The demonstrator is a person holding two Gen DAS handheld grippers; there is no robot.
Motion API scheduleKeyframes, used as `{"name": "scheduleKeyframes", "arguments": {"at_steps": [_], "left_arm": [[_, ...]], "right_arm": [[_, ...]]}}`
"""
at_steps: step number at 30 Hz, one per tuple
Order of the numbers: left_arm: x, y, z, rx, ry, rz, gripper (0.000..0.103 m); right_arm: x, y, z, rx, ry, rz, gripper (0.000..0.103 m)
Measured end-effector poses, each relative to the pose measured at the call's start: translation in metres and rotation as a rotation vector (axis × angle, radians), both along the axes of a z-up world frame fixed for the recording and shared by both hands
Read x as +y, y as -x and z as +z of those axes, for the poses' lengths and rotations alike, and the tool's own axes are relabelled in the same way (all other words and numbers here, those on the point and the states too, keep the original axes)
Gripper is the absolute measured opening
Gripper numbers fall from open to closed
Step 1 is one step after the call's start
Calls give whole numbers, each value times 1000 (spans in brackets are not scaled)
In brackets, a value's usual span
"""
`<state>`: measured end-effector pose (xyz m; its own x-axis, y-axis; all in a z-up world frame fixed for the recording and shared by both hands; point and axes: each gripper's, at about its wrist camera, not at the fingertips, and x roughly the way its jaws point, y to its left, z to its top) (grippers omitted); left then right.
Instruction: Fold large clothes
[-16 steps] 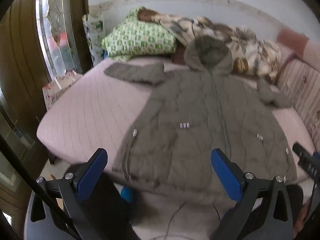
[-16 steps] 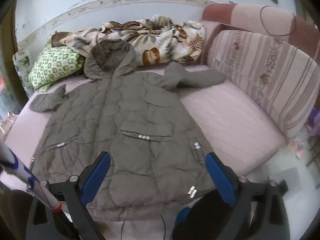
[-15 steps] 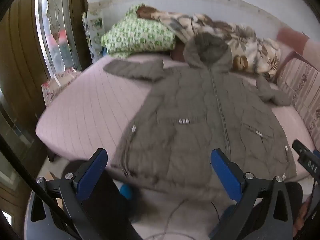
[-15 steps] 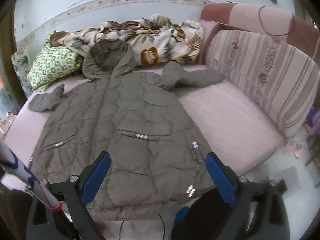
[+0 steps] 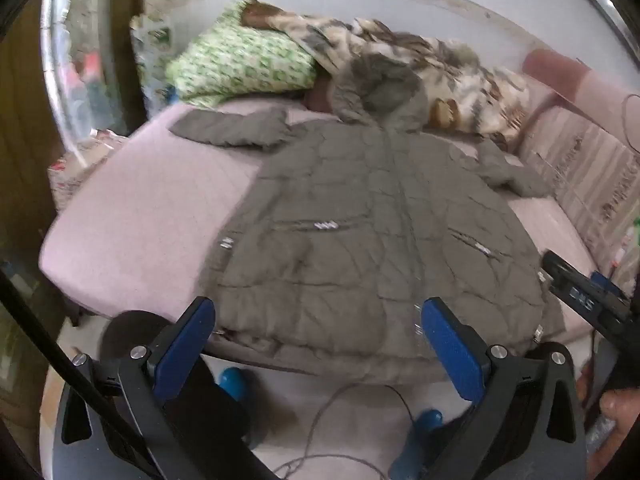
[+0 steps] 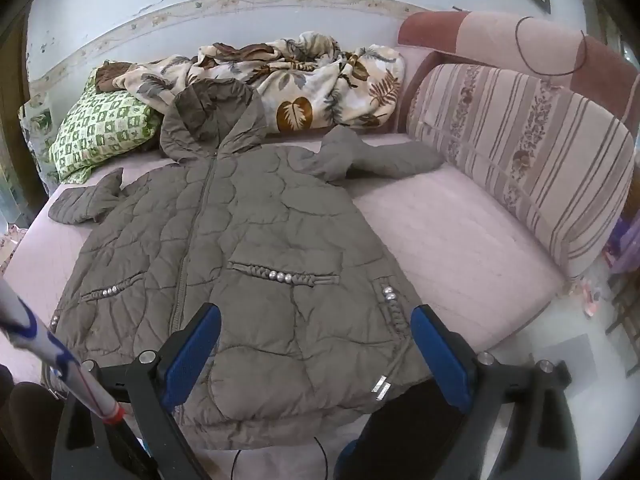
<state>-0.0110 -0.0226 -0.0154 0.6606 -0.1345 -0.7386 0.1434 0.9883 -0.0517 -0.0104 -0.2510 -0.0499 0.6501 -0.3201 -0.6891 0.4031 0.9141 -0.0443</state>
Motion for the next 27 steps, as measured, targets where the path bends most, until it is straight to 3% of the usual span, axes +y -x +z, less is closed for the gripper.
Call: {"name": "scheduleKeyframes", "arguments": {"at_steps": [3,11,19,20,27], "left_arm": [[-12,-4,-1,-1,-33,-4,103],[-14,-17,-28,23,-32,-8,103],[-20,-28,-27,34,-25,-33,103],[-18,-19,-39,27,-22,-33,103],[-19,-23,-45,78,-19,-43,103]], "right_arm": [[-4,-7,-7,19,-10,6,98],[-16,-16,-23,58,-37,-15,98],[-20,-25,-34,87,-46,-13,98],[-21,-26,-36,91,-49,-15,98],[-19,-29,-41,100,-54,-10,98]]}}
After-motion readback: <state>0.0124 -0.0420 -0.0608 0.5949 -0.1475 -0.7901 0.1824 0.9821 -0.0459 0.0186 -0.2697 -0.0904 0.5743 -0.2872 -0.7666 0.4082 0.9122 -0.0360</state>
